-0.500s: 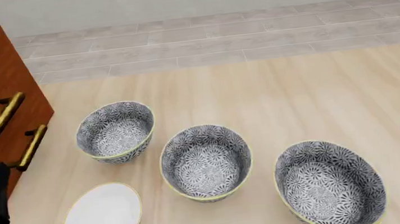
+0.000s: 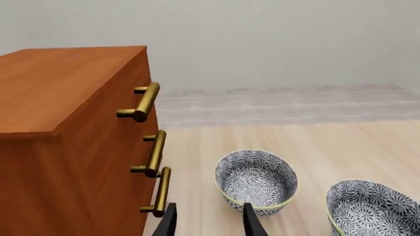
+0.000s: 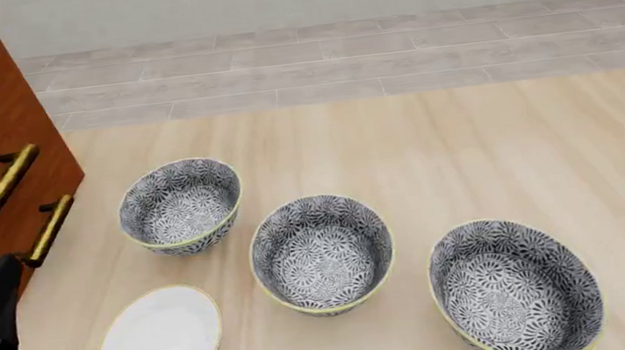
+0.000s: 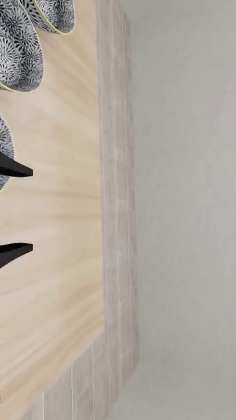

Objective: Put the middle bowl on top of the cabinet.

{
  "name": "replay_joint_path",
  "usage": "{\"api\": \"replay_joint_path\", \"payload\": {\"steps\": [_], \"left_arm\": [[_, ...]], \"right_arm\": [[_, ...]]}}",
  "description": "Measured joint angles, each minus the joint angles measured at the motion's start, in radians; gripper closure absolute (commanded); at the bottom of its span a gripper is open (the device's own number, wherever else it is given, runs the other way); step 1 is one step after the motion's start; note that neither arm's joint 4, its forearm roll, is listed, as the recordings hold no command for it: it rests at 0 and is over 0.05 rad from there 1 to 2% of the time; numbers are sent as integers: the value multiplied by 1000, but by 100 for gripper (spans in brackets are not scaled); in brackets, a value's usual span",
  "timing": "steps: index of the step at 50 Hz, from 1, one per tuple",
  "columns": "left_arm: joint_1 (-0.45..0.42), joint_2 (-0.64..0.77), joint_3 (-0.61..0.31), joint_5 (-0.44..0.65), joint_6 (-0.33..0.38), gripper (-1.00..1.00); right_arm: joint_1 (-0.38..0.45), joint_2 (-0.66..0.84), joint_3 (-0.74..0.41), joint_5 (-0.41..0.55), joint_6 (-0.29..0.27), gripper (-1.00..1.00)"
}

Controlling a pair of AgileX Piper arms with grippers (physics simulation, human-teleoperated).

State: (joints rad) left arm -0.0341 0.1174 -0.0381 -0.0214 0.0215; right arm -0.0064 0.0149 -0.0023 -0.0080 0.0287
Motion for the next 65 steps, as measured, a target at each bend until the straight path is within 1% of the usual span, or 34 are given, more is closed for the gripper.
{"api": "replay_joint_path", "payload": {"steps": [12,21,49,65], "left_arm": [[-34,198,-87,-63,0,-100],[-99,315,-138,-98,9,-100],[-346,568,-289,-135,63,-100],[-449,695,-350,-165,73,-100]], "right_arm": [[-5,2,1,-2,12,-100],[-7,2,0,-1,17,-100],[-16,-1,0,3,31,-100],[-17,6,0,0,34,-100]]}}
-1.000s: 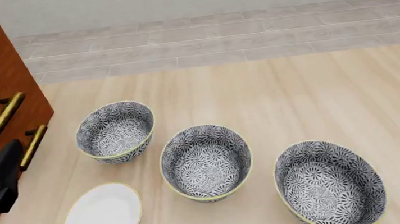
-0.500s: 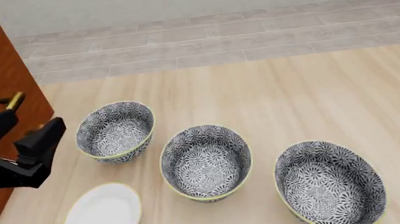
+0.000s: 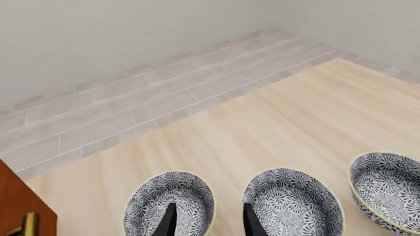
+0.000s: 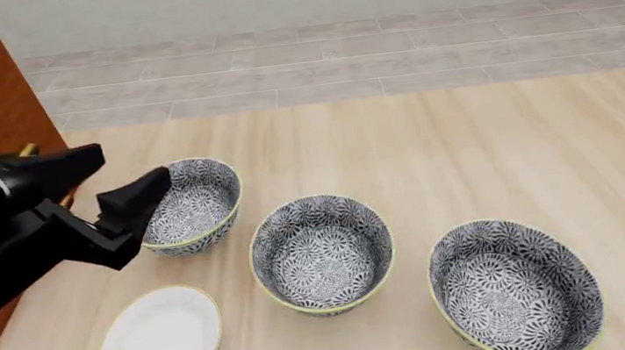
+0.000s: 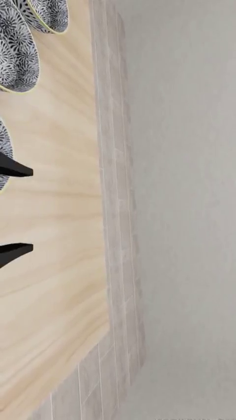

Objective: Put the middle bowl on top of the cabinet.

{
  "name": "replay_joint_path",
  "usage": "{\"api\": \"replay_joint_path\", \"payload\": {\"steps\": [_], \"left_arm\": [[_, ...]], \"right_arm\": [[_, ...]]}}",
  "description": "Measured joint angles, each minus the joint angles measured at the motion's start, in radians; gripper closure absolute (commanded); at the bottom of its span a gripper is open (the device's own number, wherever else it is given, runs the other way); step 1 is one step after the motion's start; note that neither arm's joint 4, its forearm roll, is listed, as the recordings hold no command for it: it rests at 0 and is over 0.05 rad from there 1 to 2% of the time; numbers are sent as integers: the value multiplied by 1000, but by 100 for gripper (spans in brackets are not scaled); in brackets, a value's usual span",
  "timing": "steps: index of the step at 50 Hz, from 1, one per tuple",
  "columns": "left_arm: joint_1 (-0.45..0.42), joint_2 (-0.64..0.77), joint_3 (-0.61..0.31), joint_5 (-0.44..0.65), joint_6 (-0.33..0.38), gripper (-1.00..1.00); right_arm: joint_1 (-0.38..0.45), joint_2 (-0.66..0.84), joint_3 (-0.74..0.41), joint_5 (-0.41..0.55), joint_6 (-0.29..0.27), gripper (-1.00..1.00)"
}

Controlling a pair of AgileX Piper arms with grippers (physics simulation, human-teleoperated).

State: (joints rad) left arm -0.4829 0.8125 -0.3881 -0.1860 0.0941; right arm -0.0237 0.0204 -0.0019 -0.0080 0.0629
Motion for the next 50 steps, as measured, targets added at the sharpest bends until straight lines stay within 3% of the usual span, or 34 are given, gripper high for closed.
{"api": "replay_joint_path", "payload": {"steps": [25,50], "left_arm": [[-123,214,-127,-12,-45,-100],[-157,376,-188,-4,-157,-100]], "right_arm": [[0,23,1,-17,11,-100],[-8,27,1,-20,27,-100]]}}
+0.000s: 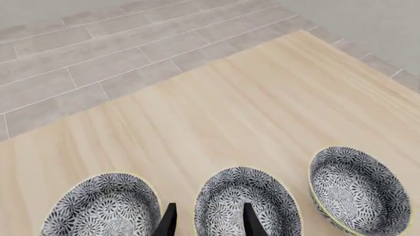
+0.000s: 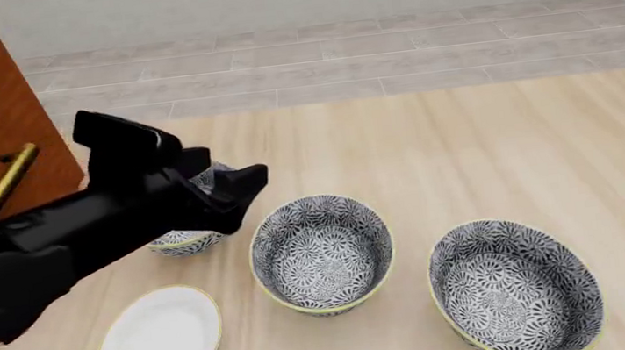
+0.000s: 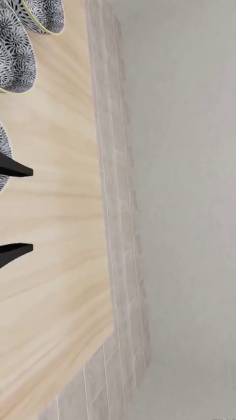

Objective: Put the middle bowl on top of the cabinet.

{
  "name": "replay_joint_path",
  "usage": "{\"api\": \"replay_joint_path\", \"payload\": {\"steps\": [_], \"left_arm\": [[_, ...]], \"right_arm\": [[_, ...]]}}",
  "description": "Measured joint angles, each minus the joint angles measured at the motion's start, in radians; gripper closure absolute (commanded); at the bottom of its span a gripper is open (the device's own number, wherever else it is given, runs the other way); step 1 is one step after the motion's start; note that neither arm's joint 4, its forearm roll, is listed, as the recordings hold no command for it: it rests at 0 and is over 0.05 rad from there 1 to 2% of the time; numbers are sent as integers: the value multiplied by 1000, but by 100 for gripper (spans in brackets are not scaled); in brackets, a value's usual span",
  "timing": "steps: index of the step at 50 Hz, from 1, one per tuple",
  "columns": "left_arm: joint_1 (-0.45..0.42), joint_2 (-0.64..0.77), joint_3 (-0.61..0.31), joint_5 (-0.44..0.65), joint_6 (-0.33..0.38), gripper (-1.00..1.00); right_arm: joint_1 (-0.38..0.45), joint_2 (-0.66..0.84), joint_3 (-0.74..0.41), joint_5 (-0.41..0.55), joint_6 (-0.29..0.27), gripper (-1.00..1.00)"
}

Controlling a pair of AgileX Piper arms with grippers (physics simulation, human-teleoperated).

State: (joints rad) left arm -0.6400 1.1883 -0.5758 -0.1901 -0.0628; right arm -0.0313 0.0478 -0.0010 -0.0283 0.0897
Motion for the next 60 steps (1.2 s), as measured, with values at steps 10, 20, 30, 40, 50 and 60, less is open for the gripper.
{"api": "replay_joint_path", "payload": {"steps": [10,20,30,40,50,60], "left_arm": [[9,38,8,-11,-37,-100],[22,74,22,-29,-69,-100],[28,110,38,-51,-99,-100],[39,157,54,-79,-130,-100],[43,199,66,-105,-156,-100],[38,232,75,-130,-181,-100]], "right_arm": [[-4,-6,0,5,4,-100],[-9,-18,0,13,11,-100],[-10,-21,0,16,11,-100],[-8,-17,0,14,8,-100],[-7,-14,0,12,7,-100],[-8,-17,0,15,9,-100]]}}
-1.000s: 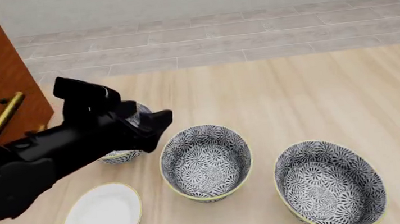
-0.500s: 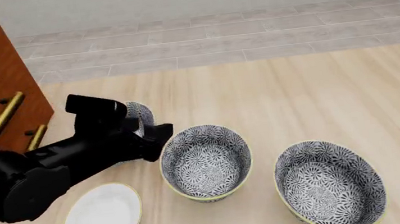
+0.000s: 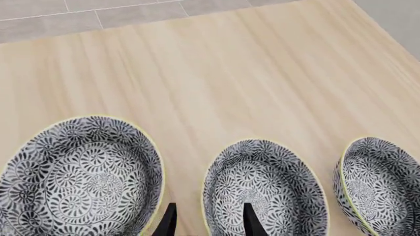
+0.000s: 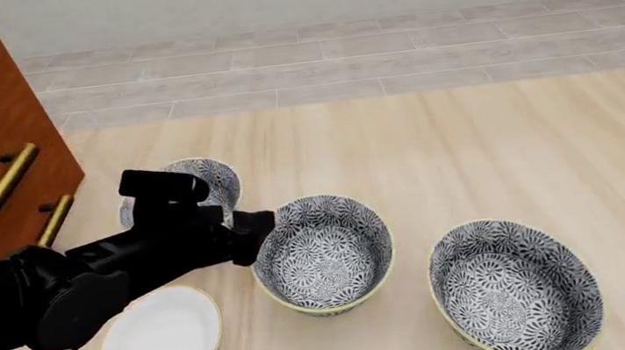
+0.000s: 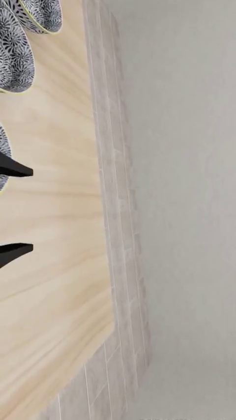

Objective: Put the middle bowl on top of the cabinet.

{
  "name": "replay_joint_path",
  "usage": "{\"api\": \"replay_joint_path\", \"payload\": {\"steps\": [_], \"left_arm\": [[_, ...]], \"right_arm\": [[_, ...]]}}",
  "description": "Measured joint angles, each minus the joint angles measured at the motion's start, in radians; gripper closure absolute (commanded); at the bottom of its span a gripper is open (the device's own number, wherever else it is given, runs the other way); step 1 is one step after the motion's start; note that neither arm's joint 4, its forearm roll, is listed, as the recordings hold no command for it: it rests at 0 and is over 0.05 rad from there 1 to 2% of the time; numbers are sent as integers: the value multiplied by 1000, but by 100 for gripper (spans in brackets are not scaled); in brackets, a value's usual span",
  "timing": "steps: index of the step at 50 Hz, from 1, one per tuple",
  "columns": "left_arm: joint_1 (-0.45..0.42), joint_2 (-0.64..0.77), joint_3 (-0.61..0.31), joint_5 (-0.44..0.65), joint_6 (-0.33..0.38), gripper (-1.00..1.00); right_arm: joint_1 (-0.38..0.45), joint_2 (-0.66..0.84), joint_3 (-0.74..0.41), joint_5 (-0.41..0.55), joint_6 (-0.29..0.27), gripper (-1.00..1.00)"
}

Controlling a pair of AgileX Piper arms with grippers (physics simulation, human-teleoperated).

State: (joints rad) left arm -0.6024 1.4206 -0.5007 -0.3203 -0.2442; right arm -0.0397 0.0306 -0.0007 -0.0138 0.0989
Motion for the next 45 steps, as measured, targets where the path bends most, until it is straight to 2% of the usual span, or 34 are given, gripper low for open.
{"api": "replay_joint_path", "payload": {"steps": [45], "left_arm": [[-28,107,38,-104,-83,-100]], "right_arm": [[-13,-3,0,4,13,-100]]}}
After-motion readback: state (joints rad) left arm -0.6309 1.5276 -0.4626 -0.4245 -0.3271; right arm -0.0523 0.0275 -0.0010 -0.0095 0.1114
